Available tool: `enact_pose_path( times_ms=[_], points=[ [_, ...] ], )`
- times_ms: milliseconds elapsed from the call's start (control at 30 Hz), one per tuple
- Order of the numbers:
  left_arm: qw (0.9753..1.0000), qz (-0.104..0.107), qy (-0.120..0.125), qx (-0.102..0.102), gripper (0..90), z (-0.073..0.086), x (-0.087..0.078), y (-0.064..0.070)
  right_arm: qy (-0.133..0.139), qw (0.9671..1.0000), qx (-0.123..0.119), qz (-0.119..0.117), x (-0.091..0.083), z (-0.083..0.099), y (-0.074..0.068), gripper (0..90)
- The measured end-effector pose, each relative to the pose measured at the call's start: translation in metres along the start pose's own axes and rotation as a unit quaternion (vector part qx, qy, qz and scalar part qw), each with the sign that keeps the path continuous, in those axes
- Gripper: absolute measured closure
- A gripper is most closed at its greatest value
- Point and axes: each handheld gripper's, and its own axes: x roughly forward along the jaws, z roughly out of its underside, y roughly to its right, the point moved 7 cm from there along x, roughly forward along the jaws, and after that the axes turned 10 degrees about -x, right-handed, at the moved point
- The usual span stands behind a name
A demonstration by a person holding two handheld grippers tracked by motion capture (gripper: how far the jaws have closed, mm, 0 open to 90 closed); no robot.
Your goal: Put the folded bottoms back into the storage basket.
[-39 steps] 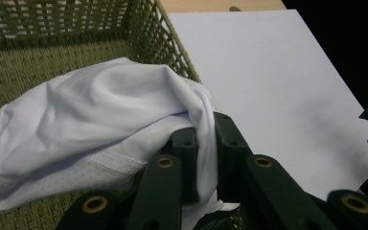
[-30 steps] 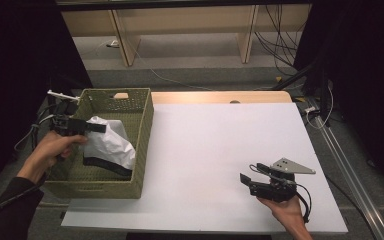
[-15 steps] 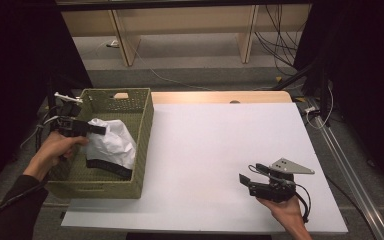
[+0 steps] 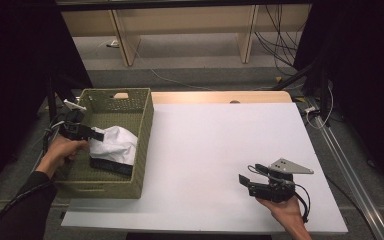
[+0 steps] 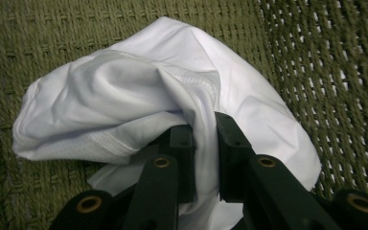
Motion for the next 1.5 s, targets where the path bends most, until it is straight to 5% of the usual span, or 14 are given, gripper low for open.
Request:
enact_pose_path(
  times_ms=[367, 633, 833, 1033, 1333, 1500],
  points=[
    [0.9995, -0.003, 0.016, -0.029, 70.7, -0.002, 0.012, -0.011, -0.001, 1.0000, 0.001, 0.000, 0.000, 0.000, 0.000, 26.7],
    [0.9980, -0.002, 0.038, -0.051, 43.5, -0.005, -0.014, -0.012, -0.002, 1.0000, 0.000, 0.001, 0.000, 0.000, 0.000, 26.7],
    [0.9978, 0.014, 0.053, -0.038, 32.2, 0.003, -0.031, -0.008, -0.002, 1.0000, 0.002, 0.001, 0.001, 0.000, 0.001, 26.7],
    [0.9993, 0.004, 0.033, -0.015, 26.1, 0.015, -0.027, -0.003, -0.002, 1.0000, 0.000, 0.000, 0.001, 0.000, 0.000, 26.7],
    [0.9995, -0.029, -0.008, -0.005, 31.8, 0.021, -0.002, -0.001, -0.002, 1.0000, -0.001, -0.001, 0.001, 0.001, 0.000, 26.7],
    [0.9979, -0.054, -0.032, 0.018, 67.2, 0.026, 0.005, -0.001, -0.003, 1.0000, -0.003, -0.001, 0.002, 0.001, 0.000, 26.8]
  ],
)
